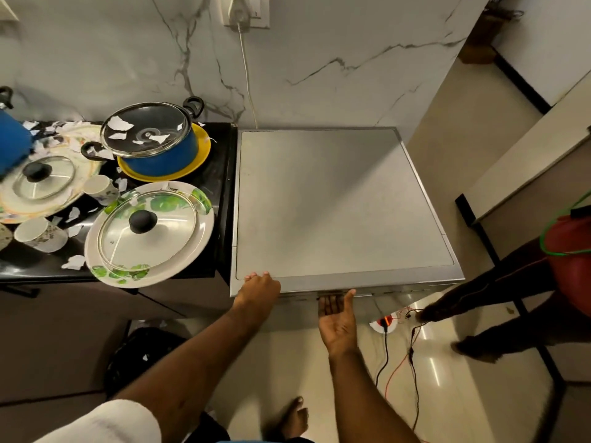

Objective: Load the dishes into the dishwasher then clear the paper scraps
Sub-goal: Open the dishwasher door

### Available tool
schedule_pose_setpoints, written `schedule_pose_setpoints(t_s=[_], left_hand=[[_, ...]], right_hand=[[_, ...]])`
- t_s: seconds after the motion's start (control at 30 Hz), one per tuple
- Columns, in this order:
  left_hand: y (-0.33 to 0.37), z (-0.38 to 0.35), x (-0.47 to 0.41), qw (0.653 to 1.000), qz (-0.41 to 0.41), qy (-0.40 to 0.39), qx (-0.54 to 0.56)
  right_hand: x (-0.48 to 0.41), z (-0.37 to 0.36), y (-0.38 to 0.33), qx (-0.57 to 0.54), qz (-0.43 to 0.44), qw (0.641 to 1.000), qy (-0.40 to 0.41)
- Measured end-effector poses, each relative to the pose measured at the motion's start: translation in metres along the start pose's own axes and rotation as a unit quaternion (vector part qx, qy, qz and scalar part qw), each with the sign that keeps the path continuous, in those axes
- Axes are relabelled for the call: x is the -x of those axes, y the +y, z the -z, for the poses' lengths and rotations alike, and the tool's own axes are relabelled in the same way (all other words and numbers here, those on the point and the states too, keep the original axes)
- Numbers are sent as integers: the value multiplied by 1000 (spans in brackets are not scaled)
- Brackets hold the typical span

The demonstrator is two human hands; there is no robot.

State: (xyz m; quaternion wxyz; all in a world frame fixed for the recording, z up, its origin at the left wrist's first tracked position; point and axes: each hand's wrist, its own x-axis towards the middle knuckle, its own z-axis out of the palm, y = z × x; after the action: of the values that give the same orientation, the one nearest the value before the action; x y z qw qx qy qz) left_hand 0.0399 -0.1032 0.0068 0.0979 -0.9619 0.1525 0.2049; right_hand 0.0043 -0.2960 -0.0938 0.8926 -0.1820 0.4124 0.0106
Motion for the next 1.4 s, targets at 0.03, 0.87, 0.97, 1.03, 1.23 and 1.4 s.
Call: schedule_pose_setpoints(t_s=[0.03,0.87,0.97,1.03,1.23,1.4], left_hand=[[-1,3,1,1000,4,0,17],[53,-117,105,991,-16,-47,127],[73,-147,130,983,-44,-93,151],[85,-154,140,983,-36,-71,163],[106,-173,155,975,-59,-154,151],[139,-223,156,952,-150,-257,74]], right_hand=[[-1,1,0,6,-1,1000,6],[103,116,-12,820,286,475,142],[113,145,-11,885,252,383,83],[123,162,-15,897,269,345,66],[131,214,-36,942,215,259,2],[123,251,-36,979,106,171,2]])
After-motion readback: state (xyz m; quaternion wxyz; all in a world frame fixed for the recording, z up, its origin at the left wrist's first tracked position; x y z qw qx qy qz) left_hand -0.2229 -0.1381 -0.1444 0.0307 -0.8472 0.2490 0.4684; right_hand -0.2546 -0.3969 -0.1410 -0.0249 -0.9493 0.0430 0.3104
